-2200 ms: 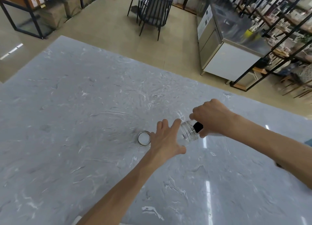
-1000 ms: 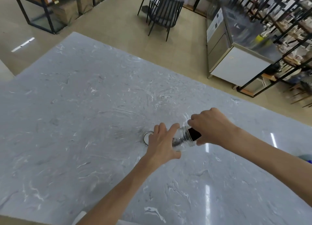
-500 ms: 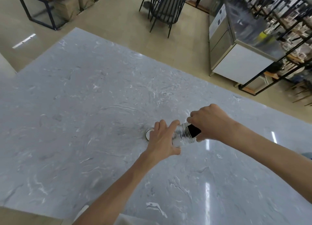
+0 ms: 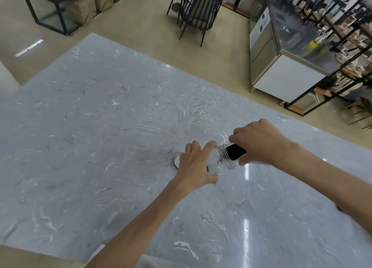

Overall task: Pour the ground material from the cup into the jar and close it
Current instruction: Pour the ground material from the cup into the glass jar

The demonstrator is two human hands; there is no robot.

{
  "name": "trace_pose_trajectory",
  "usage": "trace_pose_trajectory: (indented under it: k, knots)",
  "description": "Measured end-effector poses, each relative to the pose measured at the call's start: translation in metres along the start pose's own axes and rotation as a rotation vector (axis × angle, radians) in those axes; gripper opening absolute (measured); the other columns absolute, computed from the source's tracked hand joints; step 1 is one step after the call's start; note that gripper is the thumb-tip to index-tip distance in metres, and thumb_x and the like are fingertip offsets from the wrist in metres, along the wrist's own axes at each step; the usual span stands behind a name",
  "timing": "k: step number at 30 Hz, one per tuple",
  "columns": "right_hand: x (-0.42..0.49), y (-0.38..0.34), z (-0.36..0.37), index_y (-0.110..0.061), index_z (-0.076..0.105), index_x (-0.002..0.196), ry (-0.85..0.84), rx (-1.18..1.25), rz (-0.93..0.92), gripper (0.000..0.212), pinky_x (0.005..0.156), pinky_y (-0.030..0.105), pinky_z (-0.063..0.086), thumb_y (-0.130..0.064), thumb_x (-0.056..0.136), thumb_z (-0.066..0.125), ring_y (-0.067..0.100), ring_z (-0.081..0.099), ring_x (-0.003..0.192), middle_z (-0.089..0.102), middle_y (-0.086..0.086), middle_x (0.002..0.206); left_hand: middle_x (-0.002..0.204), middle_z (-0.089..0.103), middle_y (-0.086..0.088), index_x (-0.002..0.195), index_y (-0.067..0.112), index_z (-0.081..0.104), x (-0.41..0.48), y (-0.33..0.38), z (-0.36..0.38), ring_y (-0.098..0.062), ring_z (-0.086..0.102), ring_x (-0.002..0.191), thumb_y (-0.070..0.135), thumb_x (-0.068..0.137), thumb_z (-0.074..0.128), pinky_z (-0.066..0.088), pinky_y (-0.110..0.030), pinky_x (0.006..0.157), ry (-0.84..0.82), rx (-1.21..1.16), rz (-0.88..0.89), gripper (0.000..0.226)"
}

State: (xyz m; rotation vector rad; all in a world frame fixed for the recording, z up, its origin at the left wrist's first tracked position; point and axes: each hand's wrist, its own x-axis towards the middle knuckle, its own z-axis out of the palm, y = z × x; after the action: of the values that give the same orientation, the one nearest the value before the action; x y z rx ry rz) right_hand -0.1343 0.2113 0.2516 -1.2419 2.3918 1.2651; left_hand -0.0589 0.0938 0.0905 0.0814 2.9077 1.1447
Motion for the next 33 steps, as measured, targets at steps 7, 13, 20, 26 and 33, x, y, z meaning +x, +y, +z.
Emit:
trace_pose_trajectory:
  k: [7,13,20,26,33]
  knots:
    - [-0.0022,0.0008,0.0066,-0.029,0.064,0.096,-0.016,-0.021,-0.014,0.041,0.046,0.027,0.018,-0.064,0.074,0.066,0.017,0.055,0.064,0.062,-0.011,0.083,0.108,0.034,-0.002,0.141,0.035,0.031,0.0009,0.0037,0.0015,-0.024,0.035,0.102,0.043,0.063,0.083,0.047,-0.04,0.081,-0.012,0.002,0.024,0.094]
    - [-0.004,0.0012,0.0091,-0.032,0.062,0.1,0.001,0.03,-0.018,0.042,0.048,0.026,0.019,-0.063,0.073,0.068,0.016,0.06,0.072,0.063,-0.012,0.087,0.108,0.033,-0.002,0.14,0.035,0.031,-0.0008,0.003,0.0017,-0.024,0.035,0.103,0.042,0.063,0.083,0.046,-0.039,0.082,-0.017,-0.01,0.027,0.093]
    - [-0.0057,0.003,0.0061,-0.032,0.061,0.105,0.023,0.055,-0.008,0.045,0.054,0.028,0.029,-0.065,0.074,0.068,0.016,0.065,0.08,0.062,-0.013,0.092,0.11,0.034,-0.002,0.14,0.036,0.03,0.0009,0.0035,0.0,-0.024,0.034,0.104,0.042,0.064,0.083,0.046,-0.039,0.083,-0.019,-0.026,0.02,0.093]
    - [-0.0053,0.0066,0.0031,-0.032,0.061,0.099,0.012,0.051,-0.005,0.04,0.054,0.028,0.034,-0.063,0.075,0.068,0.016,0.064,0.076,0.063,-0.013,0.09,0.111,0.034,-0.003,0.141,0.035,0.031,0.0034,0.0052,-0.0032,-0.025,0.034,0.106,0.041,0.064,0.083,0.046,-0.04,0.084,-0.026,-0.034,0.018,0.093]
    - [-0.0018,0.0048,0.0019,-0.031,0.062,0.101,0.025,0.043,-0.005,0.042,0.054,0.028,0.033,-0.064,0.076,0.067,0.016,0.064,0.077,0.063,-0.012,0.087,0.11,0.034,-0.003,0.138,0.036,0.031,0.0033,0.0035,-0.0013,-0.026,0.035,0.107,0.042,0.063,0.083,0.047,-0.039,0.083,-0.028,-0.074,-0.014,0.091]
